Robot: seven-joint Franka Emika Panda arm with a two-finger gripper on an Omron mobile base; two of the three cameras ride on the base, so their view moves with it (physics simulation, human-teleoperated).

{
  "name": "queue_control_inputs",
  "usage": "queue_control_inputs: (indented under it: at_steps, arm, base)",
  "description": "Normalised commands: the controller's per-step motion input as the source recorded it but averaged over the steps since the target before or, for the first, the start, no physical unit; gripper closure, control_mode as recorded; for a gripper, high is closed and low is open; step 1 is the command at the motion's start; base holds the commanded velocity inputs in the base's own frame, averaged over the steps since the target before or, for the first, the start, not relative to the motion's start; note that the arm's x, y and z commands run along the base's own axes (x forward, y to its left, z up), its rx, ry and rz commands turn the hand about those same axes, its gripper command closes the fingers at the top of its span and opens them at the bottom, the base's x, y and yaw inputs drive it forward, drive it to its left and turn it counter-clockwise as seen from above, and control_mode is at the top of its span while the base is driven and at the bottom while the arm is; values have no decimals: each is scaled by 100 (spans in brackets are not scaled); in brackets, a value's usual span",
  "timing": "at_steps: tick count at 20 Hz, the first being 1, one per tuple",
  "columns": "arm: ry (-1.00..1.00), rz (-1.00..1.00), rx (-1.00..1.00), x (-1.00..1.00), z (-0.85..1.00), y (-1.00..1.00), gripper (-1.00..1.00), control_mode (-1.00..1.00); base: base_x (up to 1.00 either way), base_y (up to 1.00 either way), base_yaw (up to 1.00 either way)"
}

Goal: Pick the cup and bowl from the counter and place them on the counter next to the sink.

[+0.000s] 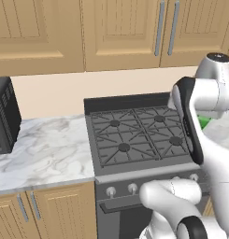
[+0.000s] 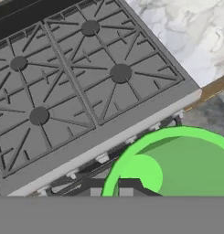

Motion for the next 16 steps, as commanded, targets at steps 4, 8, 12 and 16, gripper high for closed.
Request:
queue_control_inputs:
  at_steps: [4,8,12,16]
  arm:
    - [-14,-15,0,-11,-15,58,100,-100]
    - [-12,-12,0,-18,-16,58,100,-100]
    - [-9,-10,1,-41,-8,48,100,-100]
    - [-4,-8,0,-61,0,32,100,-100]
  base:
    - [0,0,0]
    - [0,0,0]
    - [0,0,0]
    - [0,0,0]
